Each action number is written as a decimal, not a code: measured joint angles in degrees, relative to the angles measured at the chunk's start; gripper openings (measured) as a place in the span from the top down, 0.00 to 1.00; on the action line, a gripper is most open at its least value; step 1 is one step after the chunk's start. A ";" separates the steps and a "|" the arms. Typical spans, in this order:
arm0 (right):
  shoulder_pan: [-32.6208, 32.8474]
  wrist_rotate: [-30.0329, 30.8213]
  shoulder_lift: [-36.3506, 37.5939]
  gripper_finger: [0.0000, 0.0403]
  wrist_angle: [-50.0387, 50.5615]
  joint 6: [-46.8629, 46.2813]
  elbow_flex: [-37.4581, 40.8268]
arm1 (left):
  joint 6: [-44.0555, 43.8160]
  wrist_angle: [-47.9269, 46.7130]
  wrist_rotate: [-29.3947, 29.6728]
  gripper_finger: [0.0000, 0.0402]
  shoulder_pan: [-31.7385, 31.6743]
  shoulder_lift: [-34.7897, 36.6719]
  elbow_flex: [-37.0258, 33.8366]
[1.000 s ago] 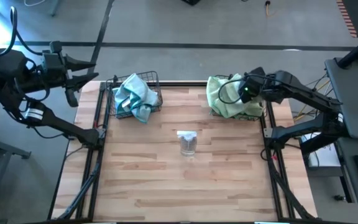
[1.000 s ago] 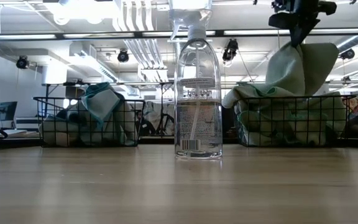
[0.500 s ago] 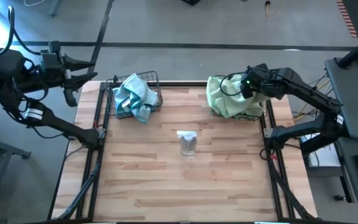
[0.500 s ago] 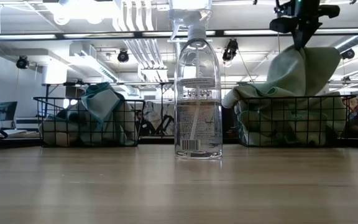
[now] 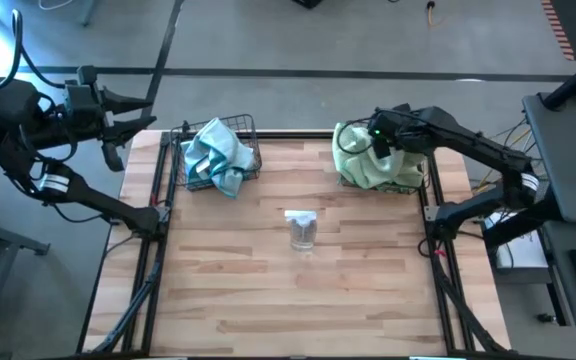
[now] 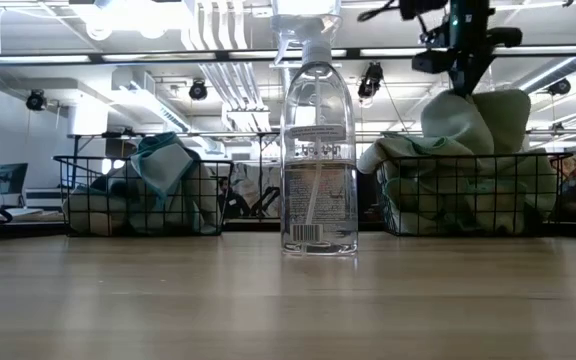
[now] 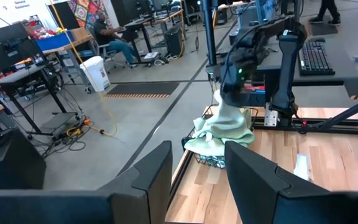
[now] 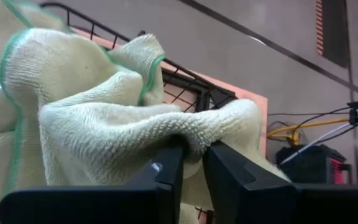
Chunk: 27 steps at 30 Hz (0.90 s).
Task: Sort microfiber towel by color & place in baskets
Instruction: Put the green towel into the right wire basket
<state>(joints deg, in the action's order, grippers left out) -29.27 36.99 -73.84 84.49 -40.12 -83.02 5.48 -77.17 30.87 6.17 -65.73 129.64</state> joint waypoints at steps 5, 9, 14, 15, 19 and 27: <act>-1.25 0.02 -4.44 0.74 0.43 0.22 0.00 | 0.00 0.00 0.00 0.67 -0.01 0.00 0.00; -1.91 0.20 -6.79 0.66 0.68 0.71 0.00 | -0.32 0.00 -0.33 0.67 0.00 0.16 0.00; -1.89 -1.30 -8.05 0.61 0.57 1.04 0.00 | -0.44 0.00 -0.41 0.67 0.00 0.65 0.00; -1.89 -2.22 -8.04 0.61 0.44 0.85 0.00 | -0.44 0.00 -0.42 0.67 -0.02 0.69 0.00; -1.76 -4.91 -7.18 0.61 -1.74 -0.76 0.00 | -0.44 0.00 -0.48 0.67 0.00 0.98 0.00; 0.08 -11.15 -2.20 0.63 -18.90 1.26 0.00 | -0.14 -0.01 -0.51 0.67 -0.01 1.34 0.00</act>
<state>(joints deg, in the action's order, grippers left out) -29.18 25.84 -76.04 65.59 -38.86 -83.02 5.34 -77.18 30.36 6.16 -64.40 129.64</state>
